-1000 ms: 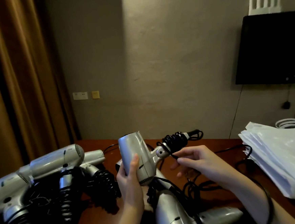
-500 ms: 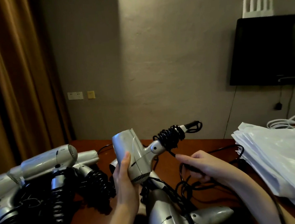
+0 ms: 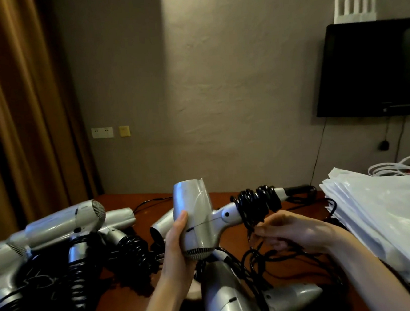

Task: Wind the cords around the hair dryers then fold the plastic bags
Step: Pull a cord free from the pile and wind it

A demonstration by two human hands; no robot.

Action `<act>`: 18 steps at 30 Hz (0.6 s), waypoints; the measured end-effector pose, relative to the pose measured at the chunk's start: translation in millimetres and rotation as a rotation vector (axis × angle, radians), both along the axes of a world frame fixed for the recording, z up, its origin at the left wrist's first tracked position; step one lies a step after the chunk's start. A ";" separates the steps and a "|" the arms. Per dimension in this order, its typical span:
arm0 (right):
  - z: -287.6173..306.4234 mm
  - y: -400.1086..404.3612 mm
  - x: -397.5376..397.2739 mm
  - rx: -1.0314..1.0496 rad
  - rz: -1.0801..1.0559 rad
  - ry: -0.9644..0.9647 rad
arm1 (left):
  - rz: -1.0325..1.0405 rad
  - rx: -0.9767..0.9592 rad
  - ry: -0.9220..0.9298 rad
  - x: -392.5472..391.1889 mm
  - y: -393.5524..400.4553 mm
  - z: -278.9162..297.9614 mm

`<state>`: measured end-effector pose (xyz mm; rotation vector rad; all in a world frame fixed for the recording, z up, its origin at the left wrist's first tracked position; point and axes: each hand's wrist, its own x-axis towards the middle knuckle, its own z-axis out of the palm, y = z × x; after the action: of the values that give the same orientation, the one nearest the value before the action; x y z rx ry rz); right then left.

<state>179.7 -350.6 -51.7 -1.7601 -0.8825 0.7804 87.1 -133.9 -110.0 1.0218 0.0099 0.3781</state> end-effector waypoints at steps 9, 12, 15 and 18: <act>1.7 -20.2 14.4 -0.163 -0.074 -0.394 | -0.023 0.076 0.021 -3.4 -2.5 4.2; 18.7 -24.0 5.2 -0.179 -0.053 -0.366 | -0.026 0.165 0.023 -3.8 -8.1 2.6; 18.1 -21.1 4.6 -0.286 -0.064 -0.504 | -0.026 0.320 0.004 -7.1 -15.9 5.8; 21.9 -17.1 3.3 -0.463 -0.225 -0.802 | -0.018 0.427 -0.021 -10.4 -22.7 10.2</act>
<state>183.0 -367.7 -29.8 -2.6064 -1.0290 0.0962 76.6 -156.6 -99.8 1.4387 -0.1027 0.3834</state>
